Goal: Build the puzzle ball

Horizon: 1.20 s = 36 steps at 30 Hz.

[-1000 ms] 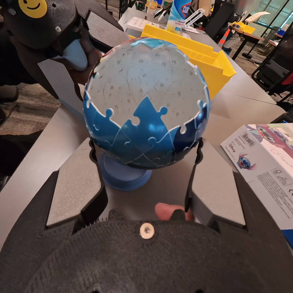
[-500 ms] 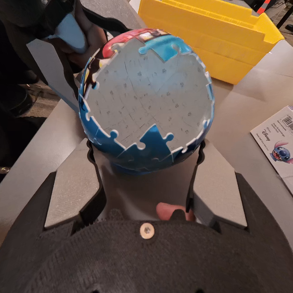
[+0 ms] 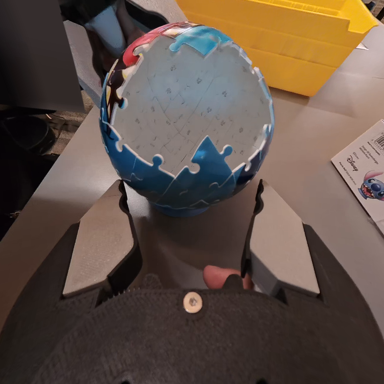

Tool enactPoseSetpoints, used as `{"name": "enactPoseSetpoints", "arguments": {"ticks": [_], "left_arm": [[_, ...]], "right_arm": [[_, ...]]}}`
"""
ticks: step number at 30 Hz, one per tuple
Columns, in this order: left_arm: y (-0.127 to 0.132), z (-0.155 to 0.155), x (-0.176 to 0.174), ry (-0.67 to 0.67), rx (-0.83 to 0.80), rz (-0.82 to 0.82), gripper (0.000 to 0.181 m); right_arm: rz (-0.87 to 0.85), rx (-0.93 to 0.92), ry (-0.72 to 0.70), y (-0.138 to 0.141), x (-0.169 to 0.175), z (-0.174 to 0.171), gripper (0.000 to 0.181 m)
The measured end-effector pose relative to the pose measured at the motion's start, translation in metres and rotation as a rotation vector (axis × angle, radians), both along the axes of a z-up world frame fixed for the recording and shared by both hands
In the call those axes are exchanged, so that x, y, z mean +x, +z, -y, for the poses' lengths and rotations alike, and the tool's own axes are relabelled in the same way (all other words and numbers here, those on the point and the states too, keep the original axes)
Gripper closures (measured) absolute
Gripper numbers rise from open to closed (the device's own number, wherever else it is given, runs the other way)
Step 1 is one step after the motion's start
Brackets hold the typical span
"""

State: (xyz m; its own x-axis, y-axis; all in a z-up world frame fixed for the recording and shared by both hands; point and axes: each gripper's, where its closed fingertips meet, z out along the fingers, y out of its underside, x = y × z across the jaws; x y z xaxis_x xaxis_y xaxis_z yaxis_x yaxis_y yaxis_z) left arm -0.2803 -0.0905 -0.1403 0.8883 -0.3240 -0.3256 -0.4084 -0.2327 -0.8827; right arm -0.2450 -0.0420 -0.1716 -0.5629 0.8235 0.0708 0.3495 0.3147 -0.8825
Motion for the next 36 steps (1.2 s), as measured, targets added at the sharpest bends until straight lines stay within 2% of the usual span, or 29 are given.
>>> {"name": "enactPoseSetpoints", "arguments": {"ticks": [4,18,24,31,36], "left_arm": [[-0.008,-0.004,-0.003,-0.033,-0.012,0.054,0.078],[-0.016,0.002,0.002,-0.074,-0.005,-0.029,0.080],[-0.027,-0.001,0.003,-0.072,-0.062,-0.068,0.074],[-0.009,-0.010,-0.005,-0.086,-0.021,0.133,0.074],[-0.001,-0.013,0.006,-0.179,0.027,0.138,0.077]], "right_arm": [[-0.001,0.009,-0.013,-0.001,0.001,-0.003,0.061],[-0.020,0.009,-0.031,0.002,0.008,-0.006,0.066],[-0.033,0.012,-0.023,0.003,0.010,-0.006,0.068],[-0.045,0.017,-0.024,0.005,0.010,-0.005,0.065],[-0.045,0.027,-0.020,0.004,0.011,-0.001,0.064]]}}
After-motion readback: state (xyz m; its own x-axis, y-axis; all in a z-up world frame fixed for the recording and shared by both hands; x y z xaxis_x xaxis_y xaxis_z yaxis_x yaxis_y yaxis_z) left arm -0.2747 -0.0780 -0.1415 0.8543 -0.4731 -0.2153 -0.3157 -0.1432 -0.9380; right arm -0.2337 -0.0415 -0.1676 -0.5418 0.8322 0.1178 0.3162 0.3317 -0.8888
